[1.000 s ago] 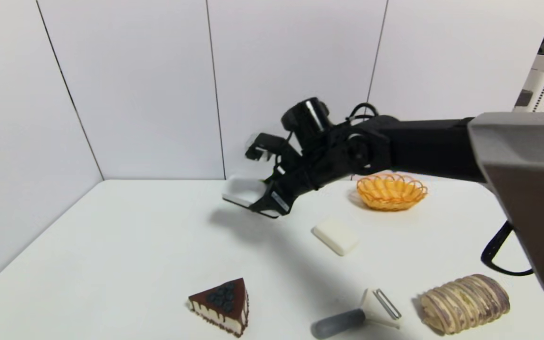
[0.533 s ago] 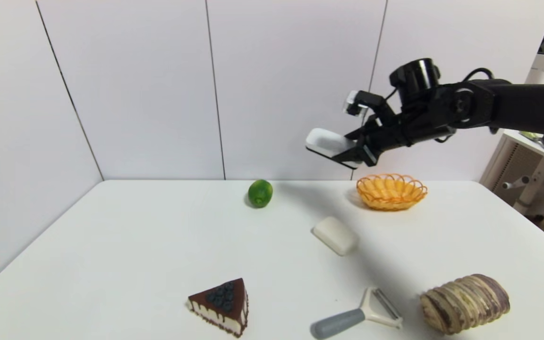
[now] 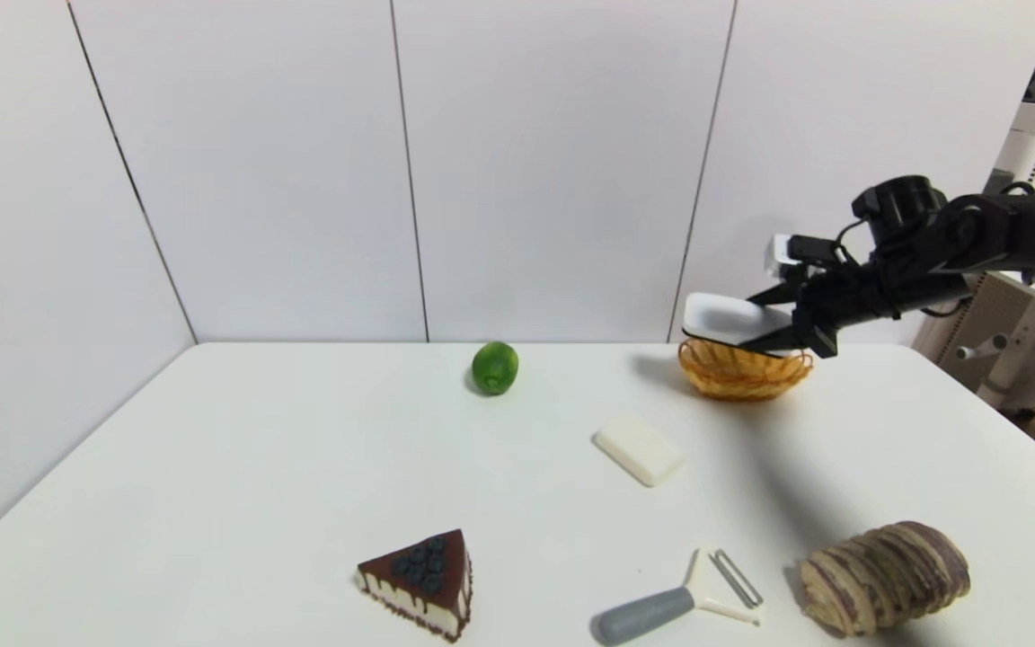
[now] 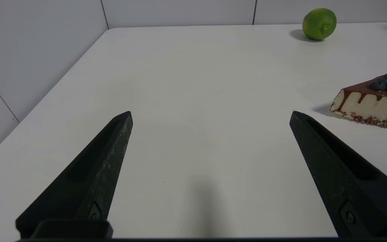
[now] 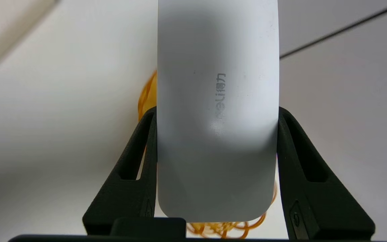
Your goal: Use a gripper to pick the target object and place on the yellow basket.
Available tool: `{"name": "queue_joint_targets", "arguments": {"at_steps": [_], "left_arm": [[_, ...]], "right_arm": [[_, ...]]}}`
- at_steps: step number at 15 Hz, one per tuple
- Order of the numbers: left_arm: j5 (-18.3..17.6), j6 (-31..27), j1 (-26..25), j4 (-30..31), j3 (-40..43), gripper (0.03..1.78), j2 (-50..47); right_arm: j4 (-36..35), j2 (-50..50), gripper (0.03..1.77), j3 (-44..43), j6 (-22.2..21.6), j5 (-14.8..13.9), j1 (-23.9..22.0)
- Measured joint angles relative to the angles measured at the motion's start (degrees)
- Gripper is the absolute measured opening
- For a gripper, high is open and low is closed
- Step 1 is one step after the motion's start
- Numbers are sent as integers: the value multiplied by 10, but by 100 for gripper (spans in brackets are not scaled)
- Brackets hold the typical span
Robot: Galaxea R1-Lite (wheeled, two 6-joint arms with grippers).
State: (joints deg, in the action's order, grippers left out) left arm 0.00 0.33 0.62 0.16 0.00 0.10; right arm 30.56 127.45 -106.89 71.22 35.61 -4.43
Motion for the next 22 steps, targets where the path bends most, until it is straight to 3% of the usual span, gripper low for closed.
{"name": "queue_joint_targets", "arguments": {"at_steps": [5, 9, 13, 16, 18, 22], "left_arm": [[0, 0, 0, 0, 0, 169, 0], [0, 0, 0, 0, 0, 169, 0], [0, 0, 0, 0, 0, 169, 0], [0, 0, 0, 0, 0, 169, 0], [0, 0, 0, 0, 0, 169, 0], [0, 0, 0, 0, 0, 169, 0]], "right_arm": [[6, 58, 97, -23, 16, 0, -25], [10, 62, 126, -31, 10, -1, -32], [43, 26, 144, -28, -13, -1, -32], [104, -43, 153, -5, -74, -5, -33], [126, -121, 157, 54, -145, -13, -33], [127, -343, 163, 257, -310, -84, -31]]}}
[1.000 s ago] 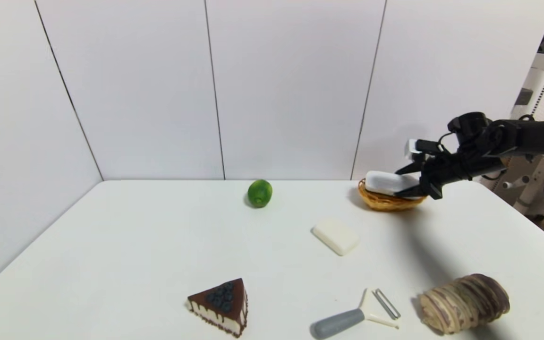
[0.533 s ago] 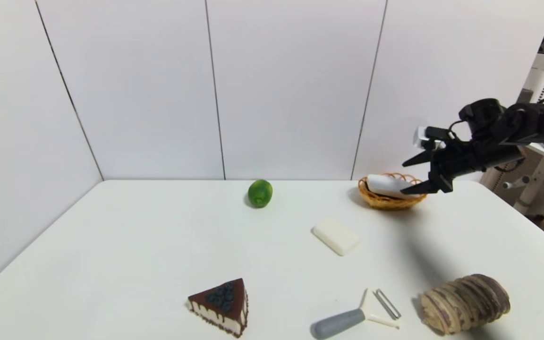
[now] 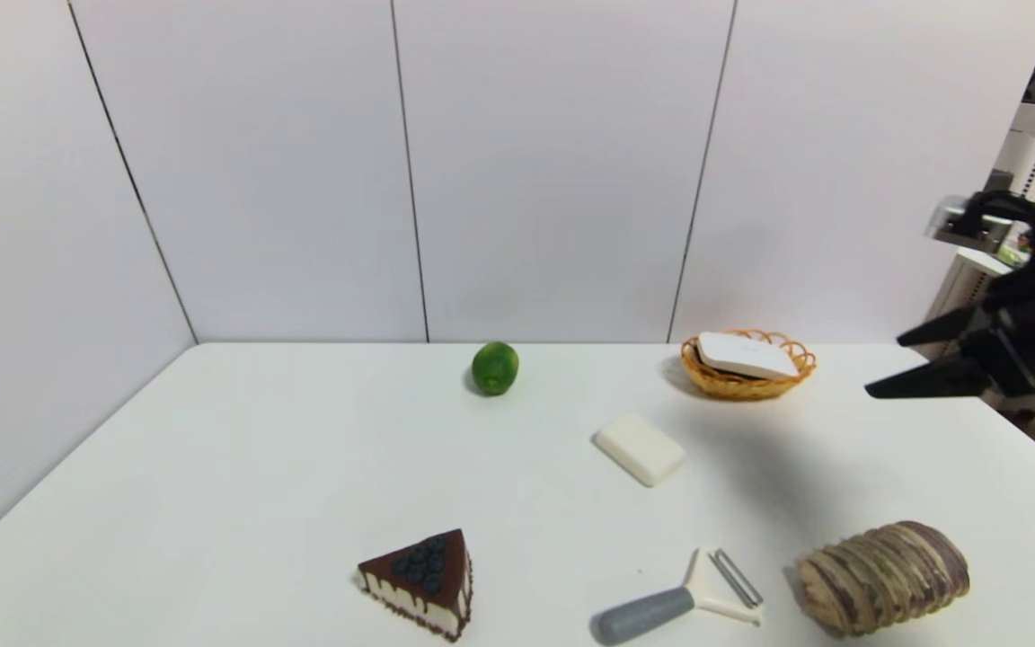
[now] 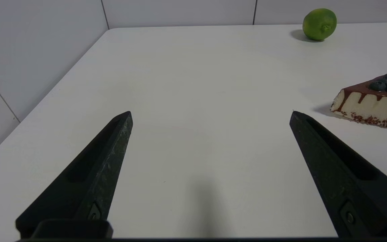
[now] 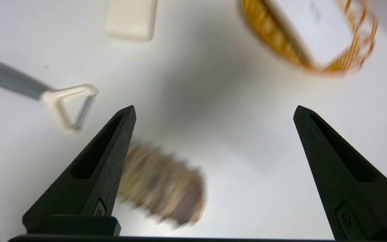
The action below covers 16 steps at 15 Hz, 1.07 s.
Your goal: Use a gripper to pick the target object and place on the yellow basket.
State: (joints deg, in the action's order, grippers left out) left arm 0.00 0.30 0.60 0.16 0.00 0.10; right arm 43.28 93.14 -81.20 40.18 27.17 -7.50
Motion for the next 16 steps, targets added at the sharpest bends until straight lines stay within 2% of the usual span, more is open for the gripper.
{"name": "queue_joint_targets", "arguments": {"at_steps": [2, 4, 7, 9, 11, 13, 14, 16], "left_arm": [[0, 0, 0, 0, 0, 169, 0], [0, 0, 0, 0, 0, 169, 0], [0, 0, 0, 0, 0, 169, 0], [0, 0, 0, 0, 0, 169, 0], [0, 0, 0, 0, 0, 169, 0], [0, 0, 0, 0, 0, 169, 0], [0, 0, 0, 0, 0, 169, 0], [0, 0, 0, 0, 0, 169, 0]], "right_arm": [[-29, -135, 165, 129, -81, -55, 1], [-91, -275, 166, 273, -153, -109, 3], [-229, -471, 168, 478, -238, -175, 6], [-337, -579, 168, 587, -268, -210, 19], [-436, -676, 169, 677, -281, -229, 34], [-499, -754, 169, 759, -289, -239, 50], [-509, -789, 169, 785, -292, -241, 56], [-472, -861, 169, 805, -301, -244, 64]]}}
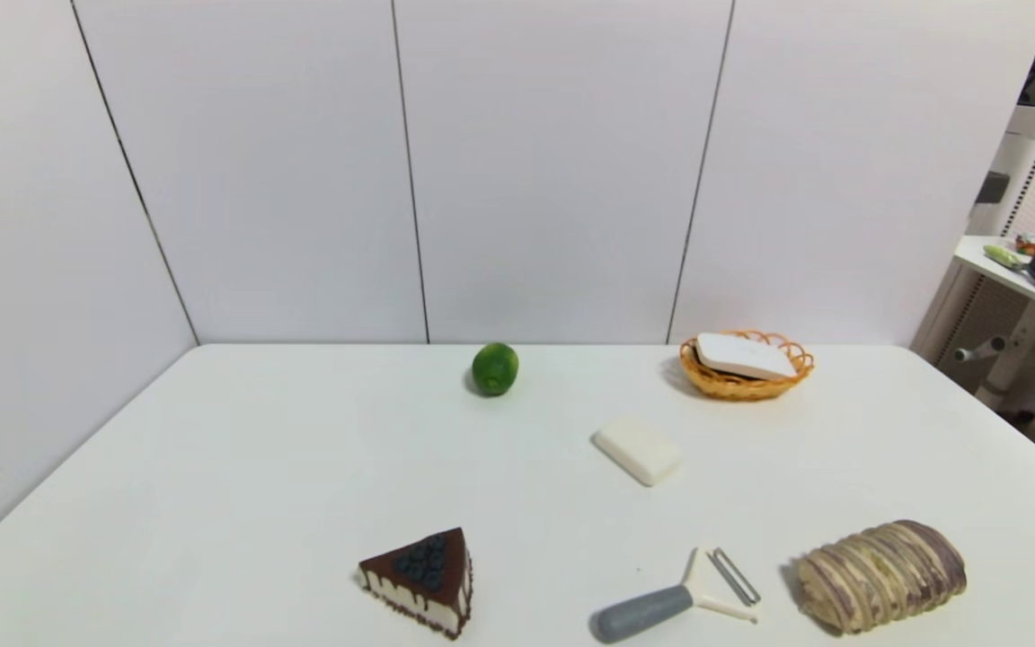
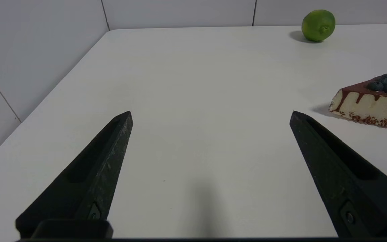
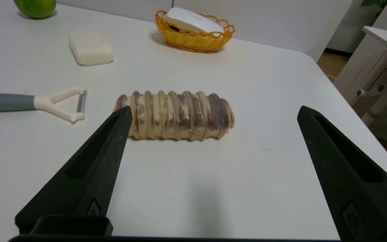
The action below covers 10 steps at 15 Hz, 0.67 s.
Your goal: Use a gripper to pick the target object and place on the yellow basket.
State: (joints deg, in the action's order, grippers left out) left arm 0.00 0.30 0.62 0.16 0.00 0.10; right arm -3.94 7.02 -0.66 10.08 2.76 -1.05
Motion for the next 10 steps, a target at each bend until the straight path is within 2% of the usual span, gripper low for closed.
{"name": "queue_joint_targets", "arguments": {"at_steps": [3, 10], "left_arm": [[0, 0, 0, 0, 0, 169, 0], [0, 0, 0, 0, 0, 169, 0]], "right_arm": [[48, -52, 169, 5, -47, -3, 6], [44, -72, 169, 6, -63, -5, 7]]}}
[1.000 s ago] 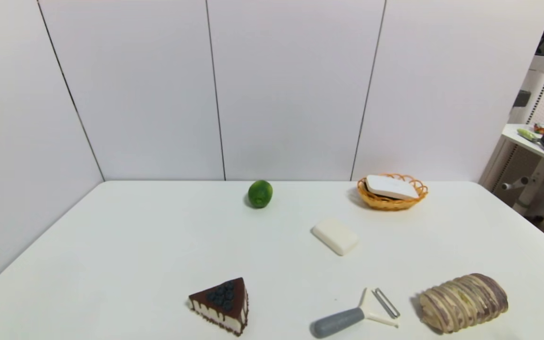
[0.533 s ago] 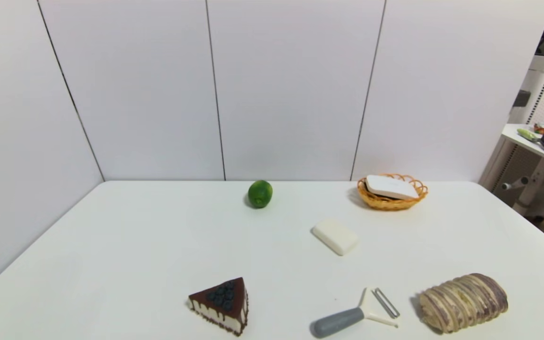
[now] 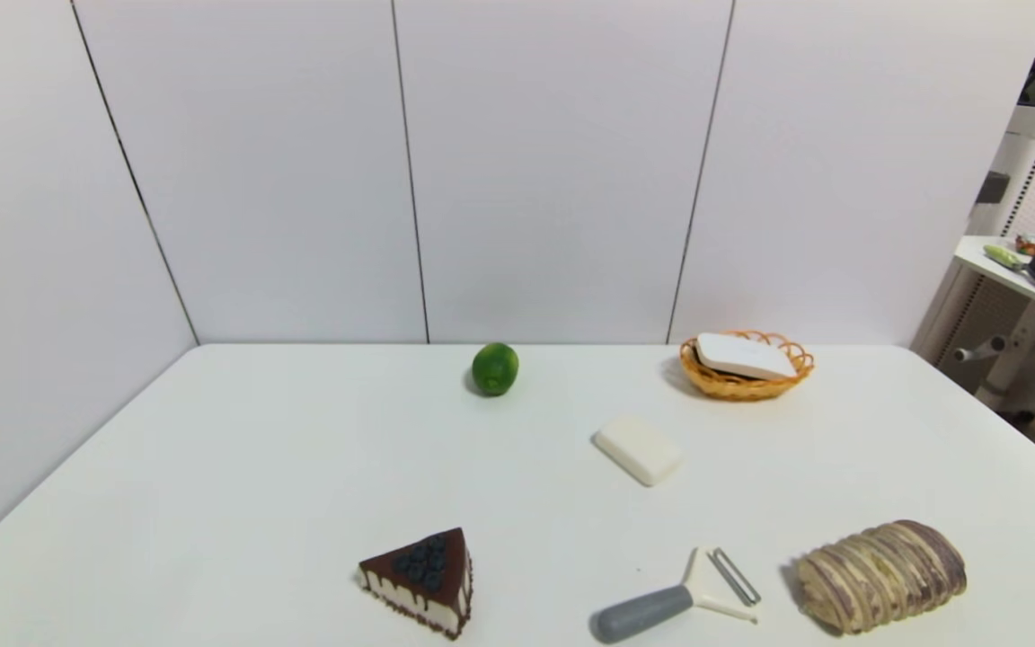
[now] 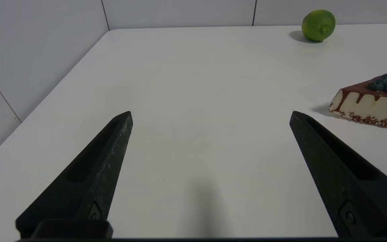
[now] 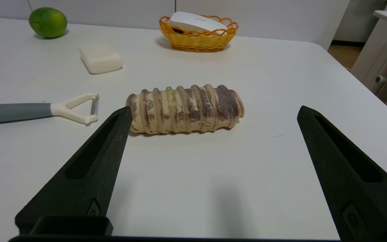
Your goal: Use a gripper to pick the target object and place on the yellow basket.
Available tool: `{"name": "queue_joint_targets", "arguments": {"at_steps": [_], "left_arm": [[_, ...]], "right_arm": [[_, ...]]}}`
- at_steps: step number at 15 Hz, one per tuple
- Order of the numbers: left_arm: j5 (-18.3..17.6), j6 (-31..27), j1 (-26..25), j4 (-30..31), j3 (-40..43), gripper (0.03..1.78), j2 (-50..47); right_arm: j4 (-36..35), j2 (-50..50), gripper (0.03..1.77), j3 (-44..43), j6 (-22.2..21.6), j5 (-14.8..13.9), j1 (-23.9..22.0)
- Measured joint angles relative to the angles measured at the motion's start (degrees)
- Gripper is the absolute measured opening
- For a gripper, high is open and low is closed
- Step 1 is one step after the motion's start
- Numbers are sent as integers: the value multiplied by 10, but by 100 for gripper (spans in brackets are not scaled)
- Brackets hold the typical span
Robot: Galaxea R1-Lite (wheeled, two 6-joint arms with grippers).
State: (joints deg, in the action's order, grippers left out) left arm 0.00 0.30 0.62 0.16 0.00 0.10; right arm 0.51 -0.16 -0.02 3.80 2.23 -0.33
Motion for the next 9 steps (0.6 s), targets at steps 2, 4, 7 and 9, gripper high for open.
{"name": "queue_joint_targets", "arguments": {"at_steps": [2, 4, 7, 9], "left_arm": [[0, 0, 0, 0, 0, 169, 0], [0, 0, 0, 0, 0, 169, 0], [0, 0, 0, 0, 0, 169, 0], [0, 0, 0, 0, 0, 169, 0]], "right_arm": [[0, 0, 169, 0, 1, 0, 0], [0, 0, 169, 0, -6, -11, 0], [-1, 0, 169, 0, -13, -13, 0], [-1, 0, 169, 0, -32, -18, 0]]}}
